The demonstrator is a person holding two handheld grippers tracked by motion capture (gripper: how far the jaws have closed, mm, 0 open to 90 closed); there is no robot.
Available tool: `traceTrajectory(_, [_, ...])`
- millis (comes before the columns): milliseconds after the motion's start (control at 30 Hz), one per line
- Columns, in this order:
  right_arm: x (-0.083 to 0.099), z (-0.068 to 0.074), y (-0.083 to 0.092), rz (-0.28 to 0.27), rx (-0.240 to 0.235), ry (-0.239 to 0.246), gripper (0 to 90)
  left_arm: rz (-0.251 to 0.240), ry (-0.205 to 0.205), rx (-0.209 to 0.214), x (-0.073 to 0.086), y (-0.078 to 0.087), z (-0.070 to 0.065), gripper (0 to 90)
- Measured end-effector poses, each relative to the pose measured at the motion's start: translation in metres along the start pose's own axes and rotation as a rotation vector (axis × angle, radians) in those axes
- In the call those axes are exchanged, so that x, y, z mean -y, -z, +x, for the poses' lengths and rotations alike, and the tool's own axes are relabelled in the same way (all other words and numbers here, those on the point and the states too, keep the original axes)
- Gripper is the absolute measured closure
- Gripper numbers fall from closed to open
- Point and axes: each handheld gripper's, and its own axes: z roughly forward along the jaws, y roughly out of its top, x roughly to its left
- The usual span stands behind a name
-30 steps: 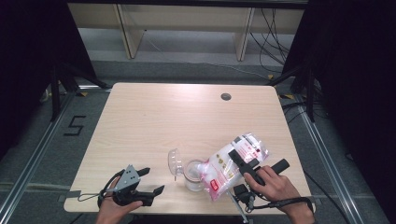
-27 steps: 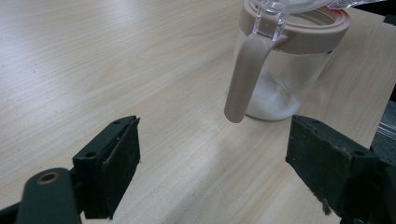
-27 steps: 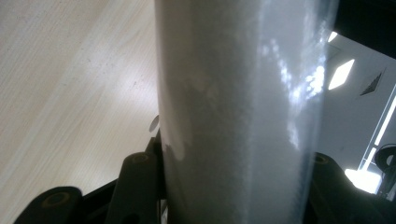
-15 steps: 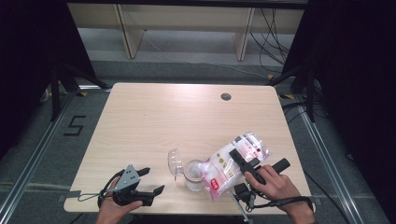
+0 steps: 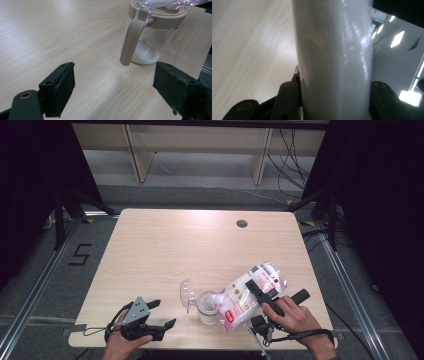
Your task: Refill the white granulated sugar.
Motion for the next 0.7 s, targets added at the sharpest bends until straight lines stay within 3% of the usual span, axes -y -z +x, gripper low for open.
traceTrajectory(33, [0.0000, 0.0003, -0.0001, 0.001, 0.000, -0.002, 60.7, 0.001, -0.026, 0.002, -0.0006, 0.0002, 0.0018, 17.0])
traceTrajectory(67, [0.0000, 0.0006, 0.0000, 0.003, -0.001, -0.007, 60.7, 0.000, -0.001, 0.001, 0.0000, 0.0001, 0.0004, 17.0])
traceTrajectory(700, [0.0020, 0.0023, -0.0008, -0.008, -0.012, -0.018, 61.2, 0.001, -0.007, -0.002, 0.0001, 0.0000, 0.0005, 17.1])
